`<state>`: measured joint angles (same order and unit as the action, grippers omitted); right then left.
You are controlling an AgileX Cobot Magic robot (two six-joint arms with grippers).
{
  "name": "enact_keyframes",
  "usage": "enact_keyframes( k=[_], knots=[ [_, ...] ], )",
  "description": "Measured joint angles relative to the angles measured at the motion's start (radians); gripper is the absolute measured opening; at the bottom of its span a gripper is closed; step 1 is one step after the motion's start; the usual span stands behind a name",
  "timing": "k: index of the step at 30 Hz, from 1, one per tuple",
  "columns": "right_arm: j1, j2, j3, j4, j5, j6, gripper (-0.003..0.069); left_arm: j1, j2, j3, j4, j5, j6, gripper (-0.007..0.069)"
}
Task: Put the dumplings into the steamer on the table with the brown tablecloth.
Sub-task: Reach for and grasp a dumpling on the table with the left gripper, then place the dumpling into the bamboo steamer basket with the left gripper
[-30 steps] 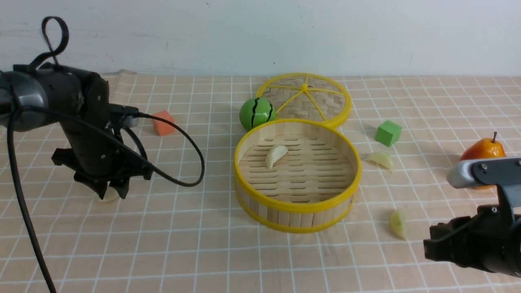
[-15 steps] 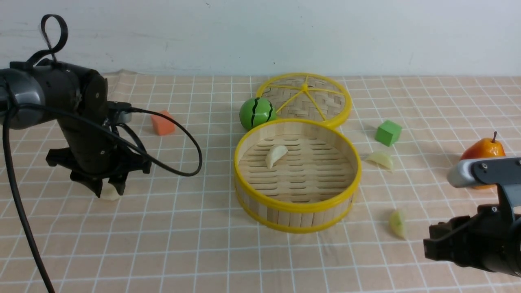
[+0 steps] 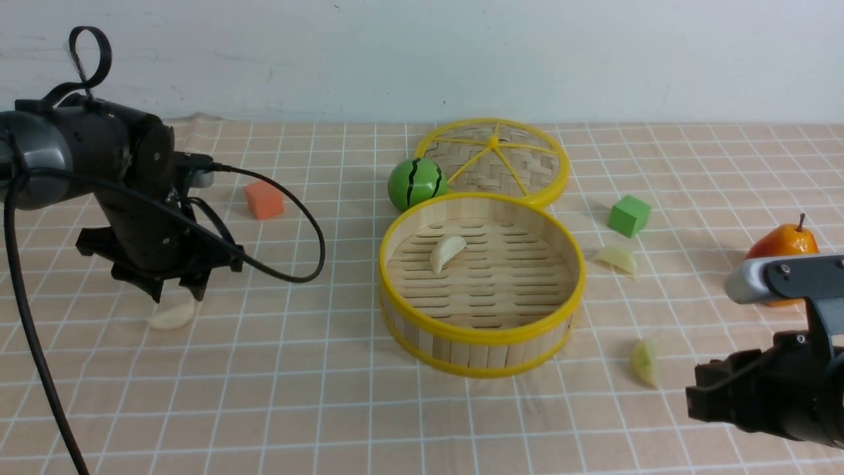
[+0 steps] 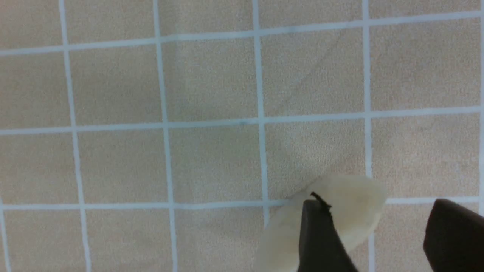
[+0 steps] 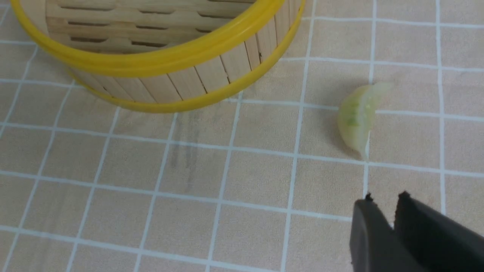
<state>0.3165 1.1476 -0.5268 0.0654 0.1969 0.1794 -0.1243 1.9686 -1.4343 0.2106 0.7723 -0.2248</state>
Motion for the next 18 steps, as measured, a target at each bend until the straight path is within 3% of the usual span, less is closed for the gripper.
enact_keyframes(
  k=[6,12,18],
  knots=[
    [0.0,0.0,0.0,0.0,0.0,0.0,0.0115,0.0,0.048,0.0,0.007,-0.005,0.02,0.033],
    [0.0,0.0,0.0,0.0,0.0,0.0,0.0121,0.0,0.065,-0.003,0.021,0.001,0.015,0.0209],
    [0.0,0.0,0.0,0.0,0.0,0.0,0.0129,-0.018,-0.018,0.0,-0.153,0.013,0.051,0.0173]
  ],
)
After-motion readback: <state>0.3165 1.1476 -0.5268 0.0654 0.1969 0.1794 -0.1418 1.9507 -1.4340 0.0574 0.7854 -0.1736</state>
